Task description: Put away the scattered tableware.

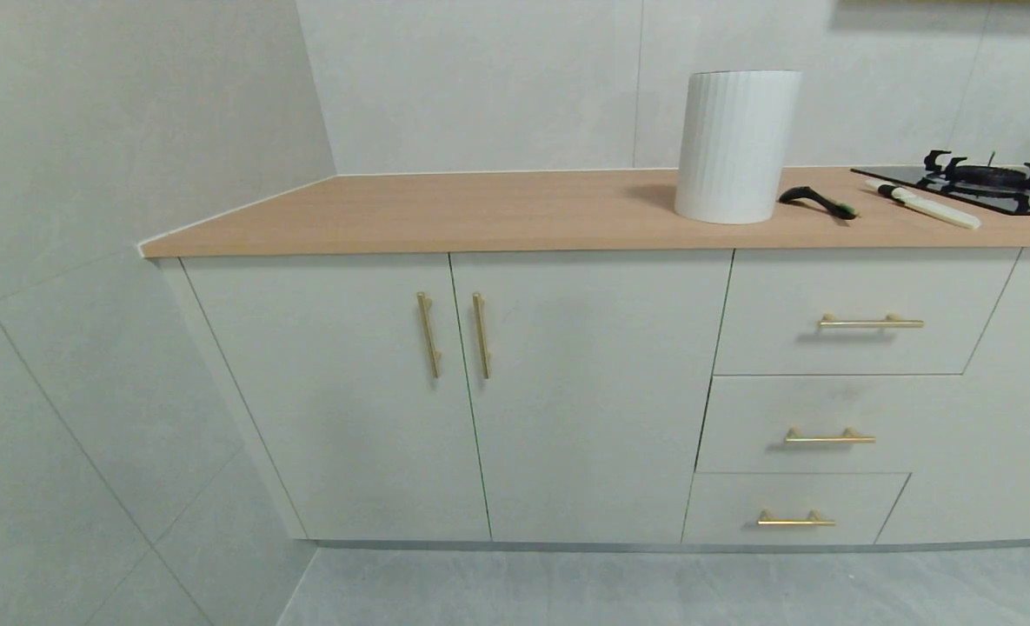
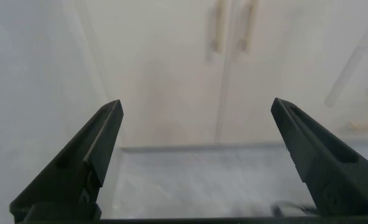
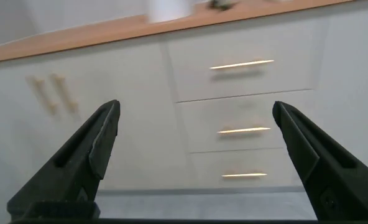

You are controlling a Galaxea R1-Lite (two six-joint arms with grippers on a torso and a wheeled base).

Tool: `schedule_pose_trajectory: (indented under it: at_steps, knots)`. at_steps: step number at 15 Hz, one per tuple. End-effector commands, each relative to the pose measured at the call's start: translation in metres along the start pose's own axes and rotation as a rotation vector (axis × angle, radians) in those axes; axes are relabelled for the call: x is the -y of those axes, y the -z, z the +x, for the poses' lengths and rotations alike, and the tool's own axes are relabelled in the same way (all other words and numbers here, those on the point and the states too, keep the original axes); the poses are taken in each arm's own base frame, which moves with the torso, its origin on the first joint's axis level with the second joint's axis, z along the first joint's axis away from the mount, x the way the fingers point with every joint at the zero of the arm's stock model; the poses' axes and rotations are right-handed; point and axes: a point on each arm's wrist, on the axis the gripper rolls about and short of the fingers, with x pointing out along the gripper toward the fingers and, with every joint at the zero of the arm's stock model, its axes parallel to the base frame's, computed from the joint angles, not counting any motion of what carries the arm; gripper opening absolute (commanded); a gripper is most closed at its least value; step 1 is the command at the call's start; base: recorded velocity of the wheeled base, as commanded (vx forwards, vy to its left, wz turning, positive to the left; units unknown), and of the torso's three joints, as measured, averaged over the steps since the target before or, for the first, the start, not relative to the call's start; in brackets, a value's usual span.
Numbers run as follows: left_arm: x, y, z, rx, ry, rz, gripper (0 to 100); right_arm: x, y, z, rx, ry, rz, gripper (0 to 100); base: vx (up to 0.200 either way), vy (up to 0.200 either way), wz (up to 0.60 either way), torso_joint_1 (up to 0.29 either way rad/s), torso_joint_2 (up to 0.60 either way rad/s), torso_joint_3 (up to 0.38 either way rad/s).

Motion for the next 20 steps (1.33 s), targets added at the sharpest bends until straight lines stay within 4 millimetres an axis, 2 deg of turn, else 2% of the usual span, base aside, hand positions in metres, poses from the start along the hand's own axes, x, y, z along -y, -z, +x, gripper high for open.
schedule_pose_trajectory:
  at_steps: [1,4,5,7,8,9,10,14,17,20]
  knots:
    - [-0.002,0.01,-0.015,0.077,-0.111,-0.011,100,0.0,0.005,-0.019,0.095,0.107,-0.003,100,0.0,0.0,0.0,0.0,0.0,0.0]
    - [0.002,0.015,-0.022,0.11,-0.196,-0.008,100,-0.002,0.023,-0.031,0.107,0.143,-0.024,100,0.0,0.0,0.0,0.0,0.0,0.0]
    - [0.004,0.033,-0.02,0.09,-0.194,0.039,100,0.001,0.037,-0.025,0.065,0.193,-0.022,100,0.0,0.0,0.0,0.0,0.0,0.0]
    - [0.004,0.046,-0.013,0.053,-0.2,0.046,100,0.003,0.049,-0.02,0.028,0.221,-0.029,100,0.0,0.0,0.0,0.0,0.0,0.0]
    - [0.005,0.06,-0.005,0.028,-0.197,0.056,100,0.007,0.082,-0.009,-0.08,0.234,-0.09,100,0.0,0.0,0.0,0.0,0.0,0.0]
    - [0.005,0.07,0.0,0.008,-0.179,0.068,100,0.009,0.097,-0.004,-0.092,0.228,-0.137,100,0.0,0.0,0.0,0.0,0.0,0.0]
    - [0.006,0.075,0.003,0.025,-0.142,0.063,100,0.008,0.098,-0.001,-0.034,0.211,-0.138,100,0.0,0.0,0.0,0.0,0.0,0.0]
    - [0.009,0.077,0.005,0.057,-0.007,0.043,100,0.005,0.101,-0.001,-0.068,0.056,-0.15,100,0.0,0.0,0.0,0.0,0.0,0.0]
    - [0.01,0.081,0.005,0.022,0.028,0.042,100,0.004,0.107,-0.001,-0.135,-0.011,-0.153,100,0.0,0.0,0.0,0.0,0.0,0.0]
    - [0.01,0.081,0.005,0.024,0.029,0.026,100,0.004,0.106,-0.001,-0.12,-0.016,-0.148,100,0.0,0.0,0.0,0.0,0.0,0.0]
